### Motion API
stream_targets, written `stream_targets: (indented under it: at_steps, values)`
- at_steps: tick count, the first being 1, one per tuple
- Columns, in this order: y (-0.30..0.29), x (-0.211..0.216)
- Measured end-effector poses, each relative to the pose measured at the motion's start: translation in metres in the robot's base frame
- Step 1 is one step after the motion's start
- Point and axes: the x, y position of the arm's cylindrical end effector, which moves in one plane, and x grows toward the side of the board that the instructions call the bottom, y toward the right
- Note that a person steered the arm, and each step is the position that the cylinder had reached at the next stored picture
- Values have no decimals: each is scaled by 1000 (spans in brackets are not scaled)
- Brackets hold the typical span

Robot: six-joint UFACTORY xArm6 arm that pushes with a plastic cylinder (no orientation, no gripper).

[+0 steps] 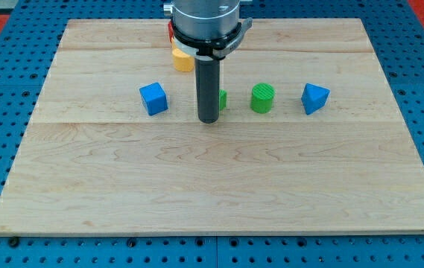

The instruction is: Slide the red circle and the red star a bit right

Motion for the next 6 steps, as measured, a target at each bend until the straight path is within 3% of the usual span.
stream_targets:
  at_steps: [1, 2, 3, 5, 6]
  values:
    - [4, 6]
    - [-29, 47]
    - [-108, 78]
    - [-293, 76]
    - [-296, 72]
